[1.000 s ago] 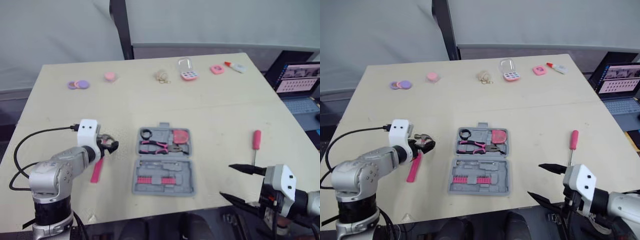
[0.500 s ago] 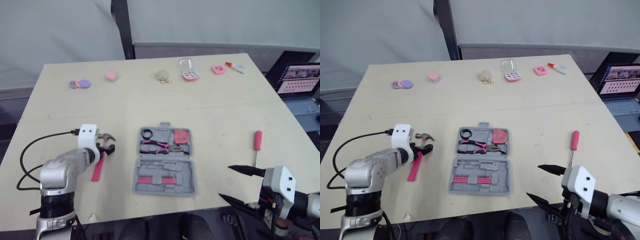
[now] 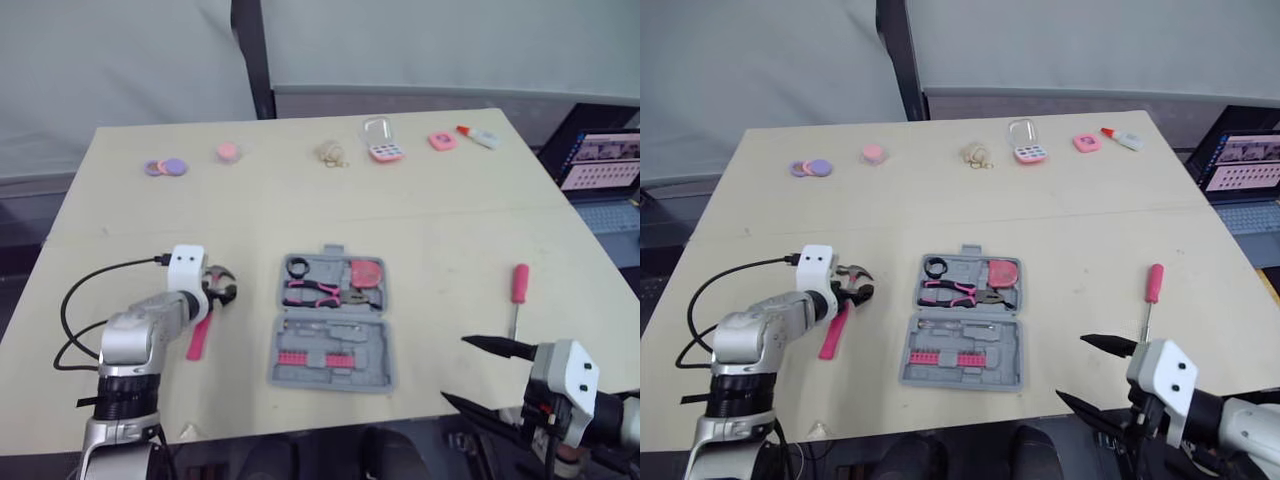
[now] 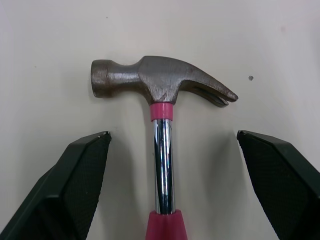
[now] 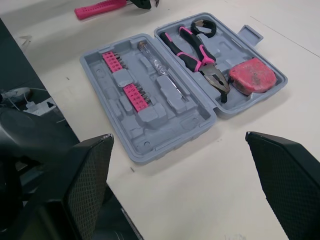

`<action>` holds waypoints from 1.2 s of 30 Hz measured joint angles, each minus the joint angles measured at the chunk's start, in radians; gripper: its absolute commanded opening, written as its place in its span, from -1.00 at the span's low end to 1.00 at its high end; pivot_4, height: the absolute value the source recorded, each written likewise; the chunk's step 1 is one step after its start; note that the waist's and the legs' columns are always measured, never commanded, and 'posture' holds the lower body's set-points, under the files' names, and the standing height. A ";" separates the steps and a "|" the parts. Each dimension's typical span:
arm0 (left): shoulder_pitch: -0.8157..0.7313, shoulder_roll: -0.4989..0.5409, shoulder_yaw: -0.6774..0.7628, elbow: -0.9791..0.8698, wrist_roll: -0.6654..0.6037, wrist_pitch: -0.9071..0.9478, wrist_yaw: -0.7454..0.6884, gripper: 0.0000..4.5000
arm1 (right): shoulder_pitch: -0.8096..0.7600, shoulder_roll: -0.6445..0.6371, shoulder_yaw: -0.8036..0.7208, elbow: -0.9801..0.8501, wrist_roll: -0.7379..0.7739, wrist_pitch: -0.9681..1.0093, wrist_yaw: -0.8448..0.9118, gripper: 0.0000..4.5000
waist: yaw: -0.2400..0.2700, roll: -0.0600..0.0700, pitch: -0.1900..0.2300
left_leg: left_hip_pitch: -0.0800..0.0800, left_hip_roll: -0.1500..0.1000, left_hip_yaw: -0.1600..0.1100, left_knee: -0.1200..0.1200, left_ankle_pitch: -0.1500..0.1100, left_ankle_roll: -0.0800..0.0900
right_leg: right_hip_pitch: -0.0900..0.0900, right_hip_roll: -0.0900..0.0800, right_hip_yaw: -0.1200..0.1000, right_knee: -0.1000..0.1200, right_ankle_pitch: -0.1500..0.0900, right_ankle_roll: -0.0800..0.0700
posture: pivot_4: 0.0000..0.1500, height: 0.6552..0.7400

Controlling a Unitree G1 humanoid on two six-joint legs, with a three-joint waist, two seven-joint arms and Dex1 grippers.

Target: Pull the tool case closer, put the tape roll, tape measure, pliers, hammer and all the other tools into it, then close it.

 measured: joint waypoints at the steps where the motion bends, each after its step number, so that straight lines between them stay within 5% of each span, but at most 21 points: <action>1: -0.001 0.000 -0.002 0.003 0.003 -0.004 -0.002 0.94 | 0.001 0.000 0.000 -0.003 0.000 0.000 0.000 1.00 | 0.001 0.000 0.000 | 0.000 0.000 0.000 0.000 0.000 0.000 | 0.000 0.000 0.000 0.000 0.000 0.000 | 1.00 1.00; 11: -0.012 -0.010 -0.008 0.032 0.013 -0.035 -0.008 0.84 | 0.009 0.001 -0.023 -0.008 0.000 0.005 0.000 1.00 | 0.005 0.001 -0.001 | 0.000 0.000 0.000 0.000 0.000 0.000 | 0.000 0.000 0.000 0.000 0.000 0.000 | 1.00 1.00; 14: -0.014 -0.015 0.003 0.043 0.023 -0.045 0.000 0.35 | 0.007 0.001 -0.023 -0.008 0.001 0.015 0.000 1.00 | 0.005 0.001 -0.001 | 0.000 0.000 0.000 0.000 0.000 0.000 | 0.000 0.000 0.000 0.000 0.000 0.000 | 1.00 1.00; 20: -0.019 -0.020 0.011 0.064 0.036 -0.060 -0.001 -0.97 | 0.002 0.001 -0.023 -0.008 0.001 0.020 0.000 1.00 | 0.007 0.001 -0.001 | 0.000 -0.001 -0.001 0.000 0.000 0.000 | 0.000 0.000 0.000 0.000 0.000 0.000 | 1.00 1.00; 36: -0.010 -0.018 -0.029 0.068 0.088 -0.108 -0.033 -0.99 | 0.003 0.002 -0.034 -0.022 0.011 0.050 0.000 1.00 | 0.011 0.001 -0.001 | 0.000 -0.001 -0.001 0.000 0.000 0.000 | 0.001 0.000 0.000 0.000 0.000 0.001 | 1.00 1.00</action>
